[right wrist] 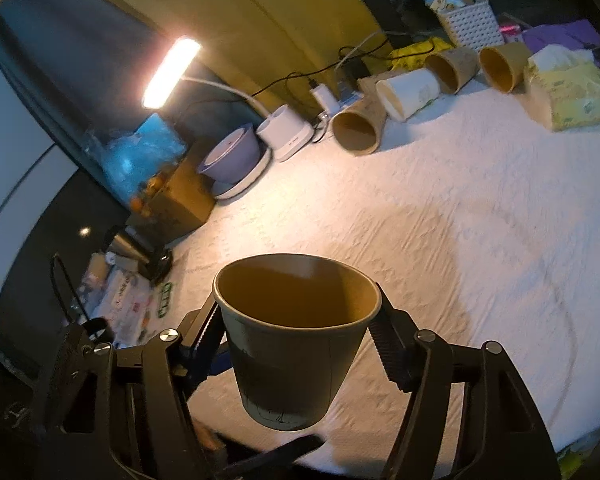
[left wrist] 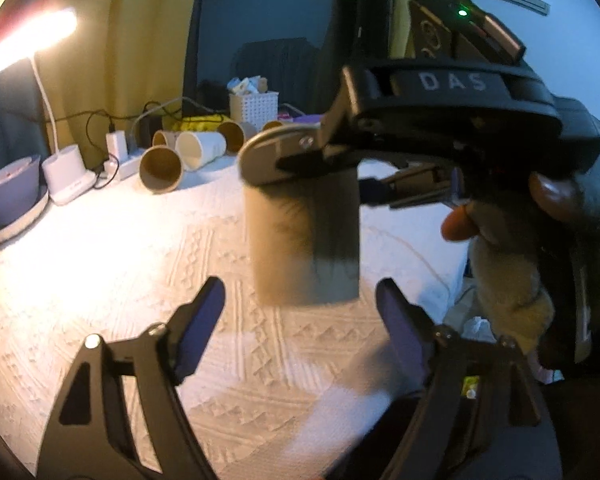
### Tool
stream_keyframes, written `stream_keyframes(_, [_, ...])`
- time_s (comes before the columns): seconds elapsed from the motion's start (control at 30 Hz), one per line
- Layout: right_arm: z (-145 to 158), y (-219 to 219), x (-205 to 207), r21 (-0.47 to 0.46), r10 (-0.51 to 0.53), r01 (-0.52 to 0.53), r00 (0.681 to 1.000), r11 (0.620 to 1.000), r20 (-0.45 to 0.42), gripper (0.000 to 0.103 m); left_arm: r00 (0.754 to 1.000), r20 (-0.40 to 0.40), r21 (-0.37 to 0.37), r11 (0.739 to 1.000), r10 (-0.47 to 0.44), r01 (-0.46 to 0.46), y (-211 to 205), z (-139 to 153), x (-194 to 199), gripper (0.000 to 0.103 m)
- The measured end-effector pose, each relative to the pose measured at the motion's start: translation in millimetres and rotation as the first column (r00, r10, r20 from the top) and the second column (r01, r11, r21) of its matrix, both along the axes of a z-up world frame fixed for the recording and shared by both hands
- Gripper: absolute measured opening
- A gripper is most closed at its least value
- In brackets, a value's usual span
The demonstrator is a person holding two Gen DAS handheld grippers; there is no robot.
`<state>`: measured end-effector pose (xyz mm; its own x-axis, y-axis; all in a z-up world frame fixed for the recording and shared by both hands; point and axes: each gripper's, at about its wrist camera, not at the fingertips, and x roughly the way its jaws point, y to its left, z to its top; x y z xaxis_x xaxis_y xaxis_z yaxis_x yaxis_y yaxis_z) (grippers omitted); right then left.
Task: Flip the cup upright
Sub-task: 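Rotate the right gripper to turn the cup opening upward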
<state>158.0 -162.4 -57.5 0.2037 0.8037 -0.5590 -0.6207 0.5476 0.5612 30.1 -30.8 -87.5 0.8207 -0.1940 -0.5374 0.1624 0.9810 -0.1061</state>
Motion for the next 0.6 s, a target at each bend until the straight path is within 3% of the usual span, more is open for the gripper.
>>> stream_keyframes(0.3, [0, 5, 31, -0.035, -0.06, 0.064, 0.993, 0.997, 0.105, 0.07, 0.995, -0.063, -0.041, 0.996, 0.082, -0.085, 26, -4, 23, 0.079])
stream_keyframes(0.6, [-5, 17, 62, -0.142, -0.098, 0.136, 0.964, 0.98, 0.248, 0.07, 0.973, -0.122, -0.087, 0.974, 0.196, -0.208, 64, -3, 53, 0.079])
